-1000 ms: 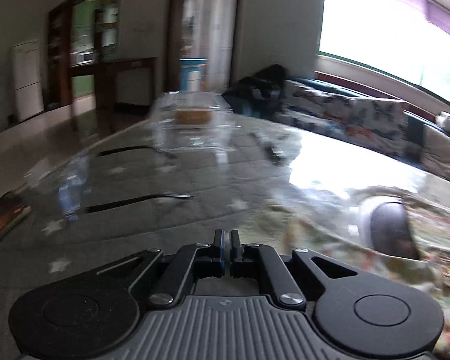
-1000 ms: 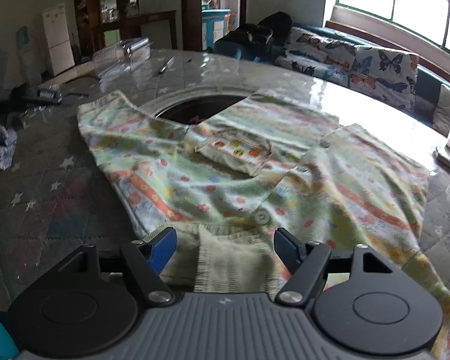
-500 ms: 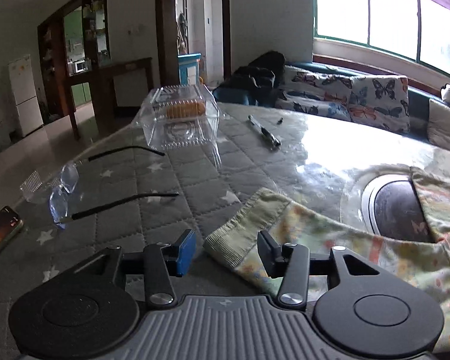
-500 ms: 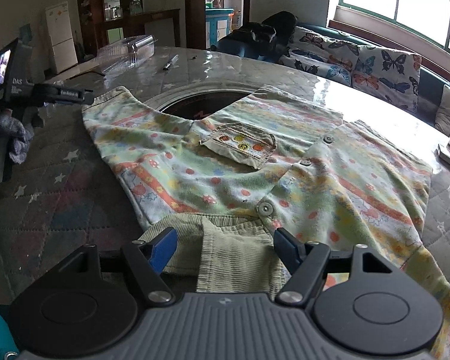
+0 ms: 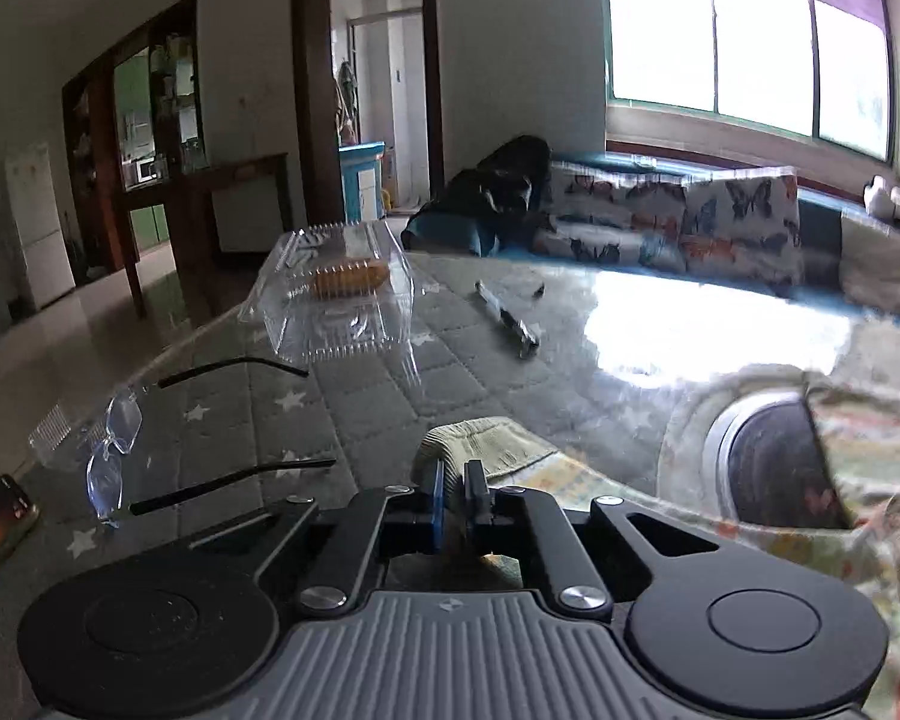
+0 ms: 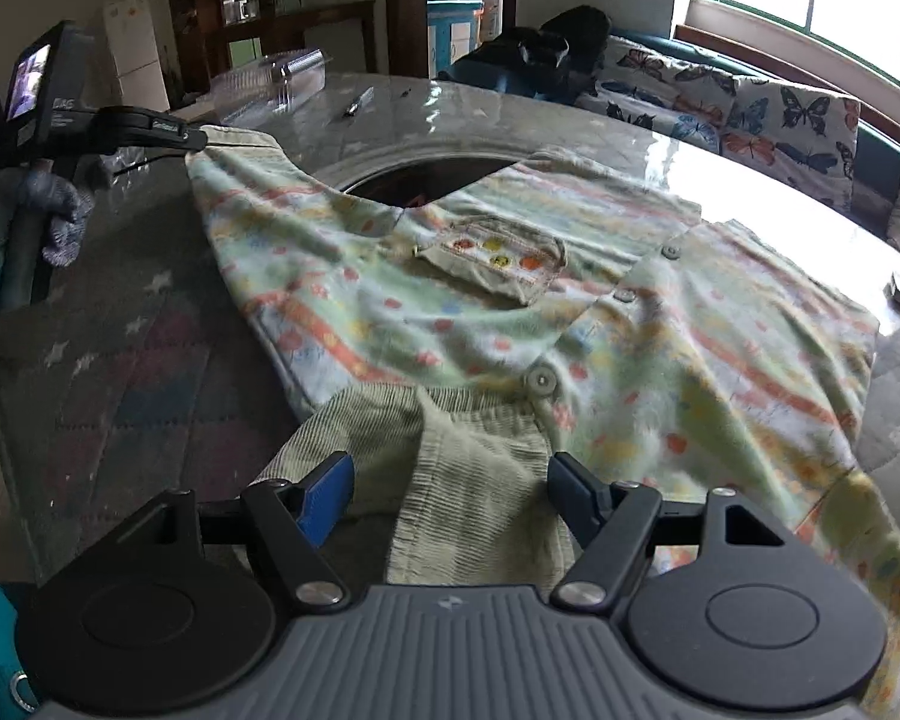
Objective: Fold clothes
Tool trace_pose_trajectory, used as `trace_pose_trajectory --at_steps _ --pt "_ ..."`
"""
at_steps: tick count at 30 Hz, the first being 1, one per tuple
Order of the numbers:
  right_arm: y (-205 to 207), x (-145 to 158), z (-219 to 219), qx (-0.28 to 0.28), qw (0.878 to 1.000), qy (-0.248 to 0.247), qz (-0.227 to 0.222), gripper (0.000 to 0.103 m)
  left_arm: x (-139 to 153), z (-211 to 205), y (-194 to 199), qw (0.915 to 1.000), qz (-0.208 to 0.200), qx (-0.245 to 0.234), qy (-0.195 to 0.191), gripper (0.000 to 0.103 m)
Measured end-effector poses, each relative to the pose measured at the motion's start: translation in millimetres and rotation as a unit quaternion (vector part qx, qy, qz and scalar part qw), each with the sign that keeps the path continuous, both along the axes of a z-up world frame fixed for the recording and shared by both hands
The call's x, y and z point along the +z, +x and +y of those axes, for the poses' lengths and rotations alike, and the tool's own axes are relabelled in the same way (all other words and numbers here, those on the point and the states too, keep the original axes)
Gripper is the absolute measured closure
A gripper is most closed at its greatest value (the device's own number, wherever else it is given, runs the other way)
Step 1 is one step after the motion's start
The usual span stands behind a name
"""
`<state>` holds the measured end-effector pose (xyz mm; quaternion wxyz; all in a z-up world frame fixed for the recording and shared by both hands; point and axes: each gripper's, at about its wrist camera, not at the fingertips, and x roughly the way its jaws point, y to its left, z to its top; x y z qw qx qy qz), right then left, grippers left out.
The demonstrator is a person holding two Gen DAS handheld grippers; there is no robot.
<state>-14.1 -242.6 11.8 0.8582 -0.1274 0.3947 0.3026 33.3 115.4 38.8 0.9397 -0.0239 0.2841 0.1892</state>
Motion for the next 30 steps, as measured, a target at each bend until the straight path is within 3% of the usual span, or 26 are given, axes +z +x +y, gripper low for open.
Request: trace_pose_trajectory --at_steps 6,8,14,18,21,23,25,28,30 --pt "2 14 -12 -0.013 1.000 0.024 -0.015 0.030 -17 4 3 0.9991 0.039 0.013 -0.007 0.091" --pt "7 10 -13 -0.018 0.999 0.029 0.001 0.030 -20 5 2 0.9988 0.045 0.016 -0.009 0.090" --pt "-1 9 -16 -0.008 0.999 0.034 0.004 0.030 3 -6 -8 0.9997 0.016 0.019 0.004 0.086" --pt "2 23 -36 -0.035 0.998 0.046 -0.017 0.030 22 -30 -15 0.9995 -0.008 -0.028 -0.008 0.086" --pt "13 27 -57 -0.083 0.995 0.042 -0.029 0.031 27 -65 -17 0.9935 -0.008 -0.110 -0.027 0.086" --pt "21 26 -73 -0.116 0.992 0.036 -0.034 0.032 27 -95 -20 0.9822 -0.005 -0.183 -0.043 0.087" --pt "24 24 -87 -0.142 0.989 0.035 -0.030 0.032 25 -125 -25 0.9643 -0.002 -0.259 -0.054 0.087" --pt "22 19 -99 -0.158 0.987 0.031 -0.024 0.032 26 -166 -46 0.9239 -0.012 -0.381 -0.033 0.086" --pt "18 16 -105 -0.163 0.986 0.027 -0.021 0.033 24 -186 -60 0.9021 -0.017 -0.431 -0.005 0.084"
